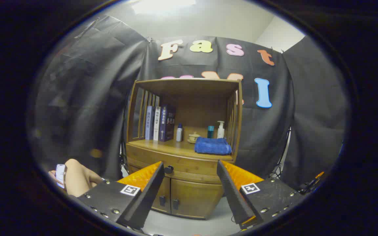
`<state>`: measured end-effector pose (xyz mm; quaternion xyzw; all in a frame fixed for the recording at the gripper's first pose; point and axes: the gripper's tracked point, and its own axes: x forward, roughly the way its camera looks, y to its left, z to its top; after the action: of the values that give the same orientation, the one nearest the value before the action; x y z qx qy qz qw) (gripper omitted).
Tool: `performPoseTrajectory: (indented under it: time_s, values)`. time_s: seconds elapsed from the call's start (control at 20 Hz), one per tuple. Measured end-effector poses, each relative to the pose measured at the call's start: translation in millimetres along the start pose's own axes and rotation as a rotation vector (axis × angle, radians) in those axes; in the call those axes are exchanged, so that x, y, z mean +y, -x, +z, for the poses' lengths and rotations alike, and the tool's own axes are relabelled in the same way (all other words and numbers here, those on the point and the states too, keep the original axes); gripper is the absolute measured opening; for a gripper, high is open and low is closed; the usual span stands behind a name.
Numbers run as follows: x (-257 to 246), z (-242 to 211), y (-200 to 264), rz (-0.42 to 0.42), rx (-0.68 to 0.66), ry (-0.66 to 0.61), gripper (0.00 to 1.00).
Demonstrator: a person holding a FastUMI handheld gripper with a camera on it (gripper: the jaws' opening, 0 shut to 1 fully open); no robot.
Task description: Pull open the drawer, take out the items inside it, and place them on the countertop above the cabinet.
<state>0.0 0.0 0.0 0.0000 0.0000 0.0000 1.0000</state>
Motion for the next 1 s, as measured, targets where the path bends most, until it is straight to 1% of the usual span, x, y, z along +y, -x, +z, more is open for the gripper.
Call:
performPoseTrajectory:
  time_s: [0.15, 0.35, 0.6, 0.8, 1.0]
  values:
    - [-3.6, -1.0, 0.9, -0.008, -0.005, -0.034, 0.96]
    - [-8.7, -15.8, -1.1, -0.026, 0.031, -0.067, 0.96]
    - [-8.3, -26.3, -8.3, -0.031, 0.051, -0.051, 0.96]
    - [8.0, -41.2, -35.1, -0.012, 0.064, -0.063, 0.96]
    - [35.0, -52.9, -84.3, 0.026, 0.070, -0.082, 0.96]
